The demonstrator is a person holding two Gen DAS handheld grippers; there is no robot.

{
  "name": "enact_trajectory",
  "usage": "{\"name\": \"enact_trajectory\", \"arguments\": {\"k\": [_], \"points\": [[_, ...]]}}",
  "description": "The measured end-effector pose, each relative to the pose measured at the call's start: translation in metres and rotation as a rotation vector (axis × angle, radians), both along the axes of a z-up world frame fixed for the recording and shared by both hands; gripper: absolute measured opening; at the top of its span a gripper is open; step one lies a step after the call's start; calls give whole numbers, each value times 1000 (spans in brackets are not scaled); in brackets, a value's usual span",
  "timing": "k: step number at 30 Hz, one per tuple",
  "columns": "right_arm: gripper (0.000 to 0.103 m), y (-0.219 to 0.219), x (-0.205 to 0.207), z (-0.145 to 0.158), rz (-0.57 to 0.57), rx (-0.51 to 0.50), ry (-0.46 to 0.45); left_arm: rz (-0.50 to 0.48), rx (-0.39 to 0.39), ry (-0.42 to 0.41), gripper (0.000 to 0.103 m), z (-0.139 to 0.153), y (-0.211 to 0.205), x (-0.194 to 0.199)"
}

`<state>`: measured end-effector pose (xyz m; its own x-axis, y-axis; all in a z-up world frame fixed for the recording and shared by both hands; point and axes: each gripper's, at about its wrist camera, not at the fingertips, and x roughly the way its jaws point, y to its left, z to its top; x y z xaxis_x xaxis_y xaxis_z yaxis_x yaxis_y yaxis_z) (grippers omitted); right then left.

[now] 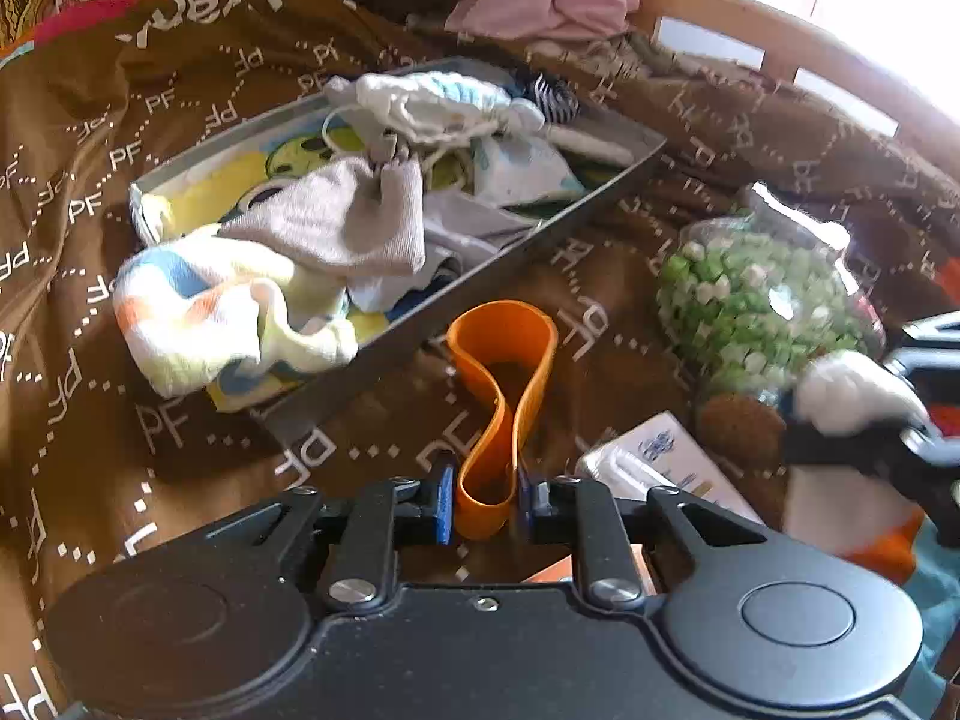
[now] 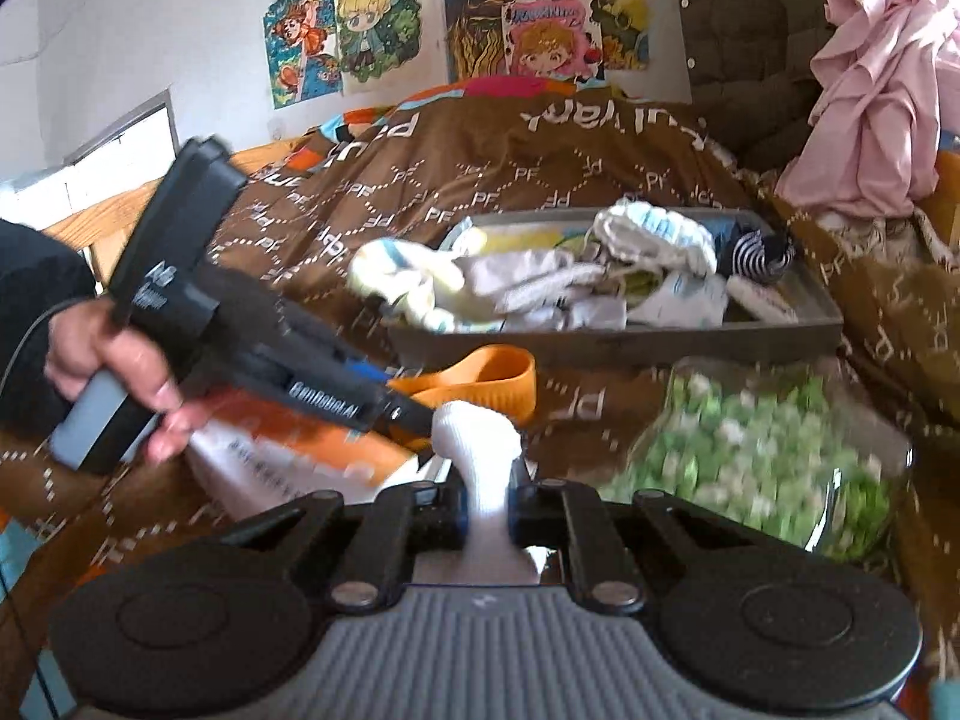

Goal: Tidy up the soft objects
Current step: 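Grasp the orange silicone cup with the left tool while the right tool holds the white item, then carry the orange cup and white item in both tools over the tray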

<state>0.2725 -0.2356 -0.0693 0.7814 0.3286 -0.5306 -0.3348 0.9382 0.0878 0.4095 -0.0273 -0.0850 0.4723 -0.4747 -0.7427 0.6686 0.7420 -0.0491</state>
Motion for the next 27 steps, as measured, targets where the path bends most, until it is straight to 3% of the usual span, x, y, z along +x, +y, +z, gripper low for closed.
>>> {"name": "enact_trajectory", "arguments": {"k": [12, 27], "points": [[13, 17, 85, 54, -59, -74, -46, 68, -184, -110, 17, 38, 22, -5], [13, 42, 161, 129, -77, -142, -174, 200, -295, -305, 18, 89, 39, 44]]}}
